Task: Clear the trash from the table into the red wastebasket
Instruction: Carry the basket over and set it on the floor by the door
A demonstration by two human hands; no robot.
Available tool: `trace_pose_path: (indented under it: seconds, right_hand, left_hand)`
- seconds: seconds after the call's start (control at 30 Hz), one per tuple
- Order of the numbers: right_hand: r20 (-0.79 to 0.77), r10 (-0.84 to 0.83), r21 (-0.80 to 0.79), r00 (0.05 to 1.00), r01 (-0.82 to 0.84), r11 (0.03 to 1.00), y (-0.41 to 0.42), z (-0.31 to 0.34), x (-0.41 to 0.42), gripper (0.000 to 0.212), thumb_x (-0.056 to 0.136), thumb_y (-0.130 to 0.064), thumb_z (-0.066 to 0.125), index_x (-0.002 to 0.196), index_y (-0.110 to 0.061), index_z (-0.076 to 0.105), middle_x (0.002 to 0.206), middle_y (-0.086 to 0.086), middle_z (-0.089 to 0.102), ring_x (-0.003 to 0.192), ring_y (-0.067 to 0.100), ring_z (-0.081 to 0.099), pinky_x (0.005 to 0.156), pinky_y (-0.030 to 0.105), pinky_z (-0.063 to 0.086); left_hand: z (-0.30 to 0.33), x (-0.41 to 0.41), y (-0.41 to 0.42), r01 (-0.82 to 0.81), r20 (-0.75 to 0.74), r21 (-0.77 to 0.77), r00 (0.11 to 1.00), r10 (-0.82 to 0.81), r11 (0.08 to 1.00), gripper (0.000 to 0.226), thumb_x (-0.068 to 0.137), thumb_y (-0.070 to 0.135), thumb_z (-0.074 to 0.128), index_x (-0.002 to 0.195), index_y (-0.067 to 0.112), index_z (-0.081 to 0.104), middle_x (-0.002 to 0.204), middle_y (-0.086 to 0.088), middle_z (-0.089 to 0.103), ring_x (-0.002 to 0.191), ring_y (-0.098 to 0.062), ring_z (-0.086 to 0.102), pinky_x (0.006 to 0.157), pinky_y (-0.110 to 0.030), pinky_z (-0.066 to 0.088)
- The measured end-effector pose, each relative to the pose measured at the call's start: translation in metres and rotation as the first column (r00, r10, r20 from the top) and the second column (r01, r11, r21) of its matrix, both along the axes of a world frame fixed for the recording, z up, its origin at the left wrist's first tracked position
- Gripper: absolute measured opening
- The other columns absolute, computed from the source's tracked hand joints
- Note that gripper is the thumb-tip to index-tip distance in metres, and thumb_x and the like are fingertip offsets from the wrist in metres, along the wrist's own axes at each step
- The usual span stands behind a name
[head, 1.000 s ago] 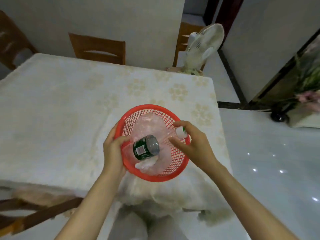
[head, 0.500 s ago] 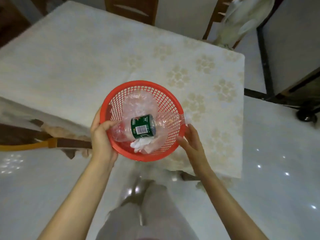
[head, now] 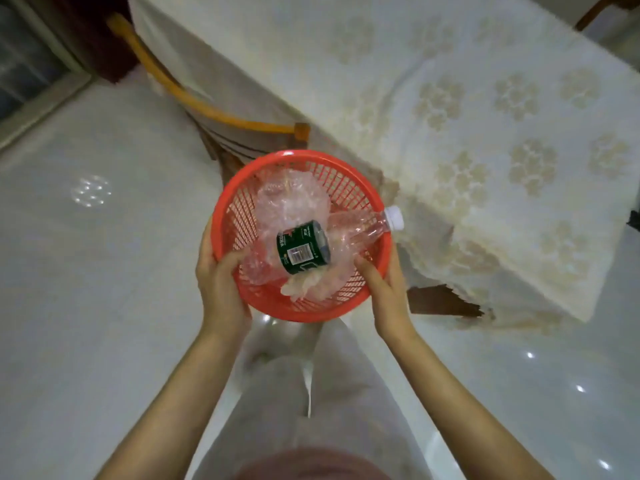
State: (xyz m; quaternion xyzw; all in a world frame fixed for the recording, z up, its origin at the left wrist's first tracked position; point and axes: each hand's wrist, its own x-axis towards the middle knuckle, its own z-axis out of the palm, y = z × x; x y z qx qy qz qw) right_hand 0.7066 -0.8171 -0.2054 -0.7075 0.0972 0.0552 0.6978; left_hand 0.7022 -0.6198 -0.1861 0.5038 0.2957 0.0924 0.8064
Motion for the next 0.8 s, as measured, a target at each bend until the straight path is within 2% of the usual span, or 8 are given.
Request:
trace_pose_path:
  seconds: [0.1, 0.2, 0.27, 0.33, 0.4, 0.47, 0.6, 0.8]
  right_hand:
    - [-0.032, 0.111, -0.025, 0.993, -0.112, 0.993, 0.060, -0.013, -0.018, 0.058, 0.083, -0.010, 0.056, 0.139, -0.009, 0.040, 0.131, 0.002, 0.057, 0.118, 0.006, 0.056, 0.095, 0.018, 0.046]
    - [-0.080, 0.200, -0.014, 0.976, -0.202, 0.979, 0.107, -0.023, -0.025, 0.059, 0.085, -0.009, 0.056, 0.141, -0.010, 0.038, 0.138, 0.008, 0.053, 0.125, 0.017, 0.053, 0.106, 0.038, 0.044]
    - [-0.109, 0.258, -0.007, 0.960, -0.261, 0.965, 0.136, -0.030, -0.022, 0.058, 0.086, -0.008, 0.055, 0.141, -0.011, 0.037, 0.139, 0.011, 0.052, 0.126, 0.022, 0.053, 0.108, 0.047, 0.042]
    - [-0.151, 0.304, 0.005, 0.941, -0.307, 0.952, 0.166, -0.037, -0.013, 0.060, 0.084, -0.012, 0.056, 0.141, -0.010, 0.037, 0.138, 0.010, 0.053, 0.124, 0.020, 0.054, 0.105, 0.046, 0.044]
    - [-0.166, 0.344, 0.007, 0.924, -0.348, 0.937, 0.198, -0.044, 0.001, 0.067, 0.081, -0.022, 0.058, 0.142, -0.011, 0.035, 0.139, 0.008, 0.052, 0.124, 0.019, 0.054, 0.104, 0.044, 0.046]
    - [-0.173, 0.400, 0.028, 0.900, -0.401, 0.916, 0.232, -0.051, 0.020, 0.069, 0.080, -0.030, 0.057, 0.143, -0.015, 0.033, 0.141, 0.008, 0.050, 0.126, 0.023, 0.053, 0.105, 0.050, 0.044]
    - [-0.180, 0.436, 0.055, 0.882, -0.433, 0.900, 0.299, -0.056, 0.069, 0.067, 0.080, -0.034, 0.059, 0.141, -0.022, 0.036, 0.140, 0.005, 0.051, 0.127, 0.023, 0.052, 0.106, 0.054, 0.042]
    - [-0.165, 0.484, 0.070, 0.860, -0.479, 0.875, 0.381, -0.047, 0.153, 0.059, 0.083, -0.032, 0.060, 0.138, -0.032, 0.039, 0.138, 0.001, 0.054, 0.124, 0.019, 0.055, 0.103, 0.048, 0.047]
  left_hand:
    - [-0.012, -0.040, 0.056, -0.142, -0.063, -0.001, 0.988, 0.141, 0.990, 0.068, 0.066, 0.002, 0.052, 0.133, 0.016, 0.053, 0.122, -0.006, 0.064, 0.107, -0.022, 0.062, 0.082, -0.034, 0.054]
    - [-0.023, -0.068, 0.100, -0.234, -0.113, 0.005, 0.966, 0.233, 0.972, 0.066, 0.068, 0.003, 0.051, 0.133, 0.017, 0.053, 0.120, -0.005, 0.064, 0.106, -0.021, 0.062, 0.082, -0.035, 0.054]
    - [-0.030, -0.076, 0.126, -0.282, -0.125, 0.006, 0.952, 0.281, 0.959, 0.065, 0.069, 0.002, 0.051, 0.134, 0.014, 0.052, 0.124, -0.011, 0.062, 0.107, -0.023, 0.062, 0.086, -0.038, 0.053]
    - [-0.038, -0.075, 0.154, -0.341, -0.150, 0.004, 0.929, 0.338, 0.940, 0.064, 0.069, 0.001, 0.052, 0.132, 0.014, 0.054, 0.126, -0.013, 0.062, 0.109, -0.024, 0.061, 0.088, -0.039, 0.052]
    - [-0.045, -0.069, 0.182, -0.388, -0.162, 0.011, 0.909, 0.384, 0.922, 0.063, 0.067, 0.000, 0.053, 0.127, 0.019, 0.057, 0.120, -0.006, 0.065, 0.107, -0.024, 0.062, 0.085, -0.037, 0.053]
    - [-0.051, -0.057, 0.212, -0.423, -0.172, 0.022, 0.891, 0.420, 0.906, 0.063, 0.067, 0.001, 0.052, 0.126, 0.021, 0.058, 0.115, -0.002, 0.067, 0.104, -0.022, 0.063, 0.080, -0.034, 0.054]
    - [-0.053, -0.017, 0.272, -0.470, -0.205, 0.025, 0.862, 0.464, 0.883, 0.063, 0.074, -0.005, 0.047, 0.133, 0.017, 0.053, 0.114, -0.001, 0.066, 0.102, -0.019, 0.063, 0.073, -0.030, 0.055]
    - [-0.039, 0.062, 0.356, -0.463, -0.166, 0.046, 0.870, 0.464, 0.885, 0.066, 0.071, 0.000, 0.051, 0.135, 0.015, 0.051, 0.118, -0.002, 0.066, 0.102, -0.017, 0.065, 0.073, -0.029, 0.057]
